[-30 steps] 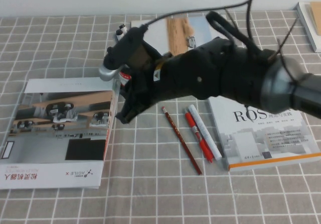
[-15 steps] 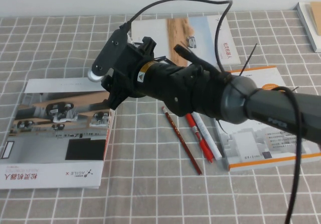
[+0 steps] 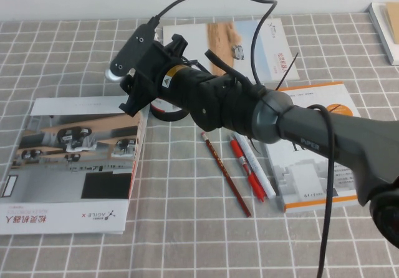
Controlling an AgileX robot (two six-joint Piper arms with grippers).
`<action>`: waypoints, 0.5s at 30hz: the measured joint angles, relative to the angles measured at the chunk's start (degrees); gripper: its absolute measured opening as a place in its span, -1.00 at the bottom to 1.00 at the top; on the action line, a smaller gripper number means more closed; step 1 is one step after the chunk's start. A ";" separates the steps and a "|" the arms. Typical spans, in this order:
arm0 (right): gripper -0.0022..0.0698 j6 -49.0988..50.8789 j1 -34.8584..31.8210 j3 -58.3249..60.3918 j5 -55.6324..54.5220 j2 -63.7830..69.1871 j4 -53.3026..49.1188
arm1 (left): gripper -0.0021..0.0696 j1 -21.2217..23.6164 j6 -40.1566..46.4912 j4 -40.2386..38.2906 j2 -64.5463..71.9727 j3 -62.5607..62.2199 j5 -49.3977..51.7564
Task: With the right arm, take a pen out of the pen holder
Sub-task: 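Take a marker out of the pen holder and lay it on the table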
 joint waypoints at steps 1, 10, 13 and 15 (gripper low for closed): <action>0.08 0.00 -0.10 -0.15 -0.05 0.35 0.22 | -0.96 0.00 0.00 0.00 0.00 0.00 0.00; 0.07 -7.32 -0.83 -2.09 -0.41 2.90 7.04 | -0.96 0.00 0.00 0.00 0.00 0.00 0.00; 0.07 -8.39 -0.83 -3.10 -0.90 3.50 8.04 | -0.96 0.00 0.00 0.00 0.00 0.00 0.00; 0.07 -9.32 -0.86 -3.42 -0.99 3.83 9.14 | -0.96 0.00 0.00 0.00 0.00 0.00 0.00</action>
